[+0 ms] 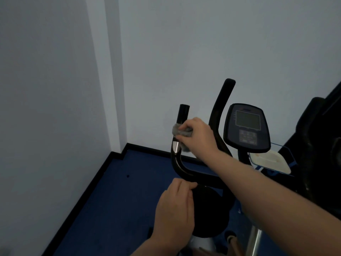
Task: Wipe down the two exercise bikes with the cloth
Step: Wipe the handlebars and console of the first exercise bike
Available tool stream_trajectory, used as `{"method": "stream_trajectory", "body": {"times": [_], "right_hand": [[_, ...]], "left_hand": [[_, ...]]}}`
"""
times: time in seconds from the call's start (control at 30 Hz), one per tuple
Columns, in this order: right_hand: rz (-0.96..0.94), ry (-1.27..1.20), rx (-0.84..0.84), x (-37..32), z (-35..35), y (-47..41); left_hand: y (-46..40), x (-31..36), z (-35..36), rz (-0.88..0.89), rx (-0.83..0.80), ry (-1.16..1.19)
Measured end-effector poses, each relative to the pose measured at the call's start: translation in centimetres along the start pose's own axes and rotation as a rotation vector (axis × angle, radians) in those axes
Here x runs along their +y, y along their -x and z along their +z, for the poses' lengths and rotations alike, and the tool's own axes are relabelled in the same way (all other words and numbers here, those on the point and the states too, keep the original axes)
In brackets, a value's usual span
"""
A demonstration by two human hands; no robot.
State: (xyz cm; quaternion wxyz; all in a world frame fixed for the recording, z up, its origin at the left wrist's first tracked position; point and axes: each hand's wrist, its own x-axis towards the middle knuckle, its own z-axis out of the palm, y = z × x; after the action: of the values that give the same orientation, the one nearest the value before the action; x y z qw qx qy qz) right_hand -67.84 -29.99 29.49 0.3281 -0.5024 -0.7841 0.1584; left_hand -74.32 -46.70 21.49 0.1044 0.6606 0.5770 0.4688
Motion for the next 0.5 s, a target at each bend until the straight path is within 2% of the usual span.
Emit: {"method": "stream_trajectory", "body": {"times": [0.13, 0.2, 0.3, 0.37, 0.5], "right_hand": [[-0.111, -0.028, -0.268, 0.7, -0.8, 5.0], [-0.174, 0.044, -0.401, 1.1, -2.2, 6.0], [-0.096, 0.154, -0.545, 2.2, -5.4, 5.9], [-0.048, 0.223, -0.556, 3.1, -6.5, 6.2], [-0.097, 0.212, -0.434, 1.9, -4.3, 6.8]], "left_hand": [[-0.2, -0.5, -1.0, -0.005, -0.021, 0.068], [-1.3, -0.9, -2.5, -0.017, 0.049, 0.158], [-4.2, -2.2, -4.4, 0.0, 0.184, 0.151], [-6.0, -3.0, -4.9, 0.051, 0.142, 0.083], [-9.4, -5.3, -4.3, 0.247, -0.134, -0.121]]}}
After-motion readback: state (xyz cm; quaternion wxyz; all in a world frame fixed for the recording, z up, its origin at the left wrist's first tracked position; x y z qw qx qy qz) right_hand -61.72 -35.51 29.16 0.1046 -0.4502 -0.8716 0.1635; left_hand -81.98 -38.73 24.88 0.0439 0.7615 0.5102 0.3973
